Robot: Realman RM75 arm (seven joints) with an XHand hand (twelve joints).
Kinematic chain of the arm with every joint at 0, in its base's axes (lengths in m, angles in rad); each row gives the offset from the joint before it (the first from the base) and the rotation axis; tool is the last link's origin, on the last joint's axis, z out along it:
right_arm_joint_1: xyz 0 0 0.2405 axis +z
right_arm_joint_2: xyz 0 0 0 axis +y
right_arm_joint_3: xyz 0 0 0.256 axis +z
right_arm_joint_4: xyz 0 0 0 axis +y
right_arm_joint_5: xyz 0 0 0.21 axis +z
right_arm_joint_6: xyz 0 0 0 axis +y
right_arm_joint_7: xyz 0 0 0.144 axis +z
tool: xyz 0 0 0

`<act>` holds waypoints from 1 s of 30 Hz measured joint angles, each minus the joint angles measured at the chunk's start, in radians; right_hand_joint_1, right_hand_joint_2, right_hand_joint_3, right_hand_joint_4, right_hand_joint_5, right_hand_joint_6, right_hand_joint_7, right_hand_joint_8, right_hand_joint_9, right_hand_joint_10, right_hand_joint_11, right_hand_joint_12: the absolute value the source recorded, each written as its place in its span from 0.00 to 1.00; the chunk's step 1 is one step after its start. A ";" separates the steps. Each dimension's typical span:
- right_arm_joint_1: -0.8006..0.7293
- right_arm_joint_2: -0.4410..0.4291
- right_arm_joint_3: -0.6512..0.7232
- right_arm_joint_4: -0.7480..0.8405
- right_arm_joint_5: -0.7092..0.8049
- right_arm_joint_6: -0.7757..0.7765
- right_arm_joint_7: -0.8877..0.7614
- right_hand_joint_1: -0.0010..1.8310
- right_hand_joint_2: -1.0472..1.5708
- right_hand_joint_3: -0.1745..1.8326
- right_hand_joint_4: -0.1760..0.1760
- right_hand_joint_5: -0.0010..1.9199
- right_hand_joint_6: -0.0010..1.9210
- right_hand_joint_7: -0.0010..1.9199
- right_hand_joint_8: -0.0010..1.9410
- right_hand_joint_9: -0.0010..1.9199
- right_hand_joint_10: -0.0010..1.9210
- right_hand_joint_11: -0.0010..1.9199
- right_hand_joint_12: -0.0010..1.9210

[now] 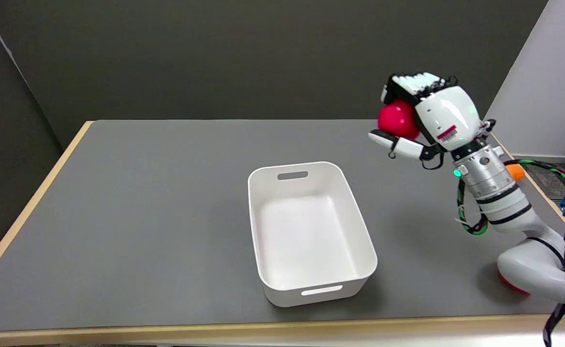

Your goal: Place the red apple into the white box.

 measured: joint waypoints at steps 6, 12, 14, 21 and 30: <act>0.016 -0.039 -0.039 0.089 -0.010 -0.039 -0.008 0.64 0.83 0.25 0.11 0.28 0.82 0.45 0.71 0.40 0.69 0.34 0.85; 0.030 -0.091 -0.111 0.148 -0.013 -0.072 -0.039 0.65 0.82 0.26 0.12 0.29 0.81 0.45 0.71 0.41 0.69 0.34 0.85; 0.035 -0.108 -0.137 0.163 -0.014 -0.081 -0.058 0.65 0.82 0.26 0.12 0.29 0.81 0.45 0.71 0.41 0.70 0.34 0.86; 0.049 -0.159 -0.216 0.190 -0.009 -0.112 -0.133 0.65 0.82 0.26 0.13 0.29 0.80 0.45 0.71 0.41 0.70 0.34 0.87; 0.067 -0.209 -0.288 0.163 0.036 -0.159 -0.192 0.65 0.82 0.26 0.12 0.30 0.80 0.45 0.71 0.41 0.70 0.33 0.87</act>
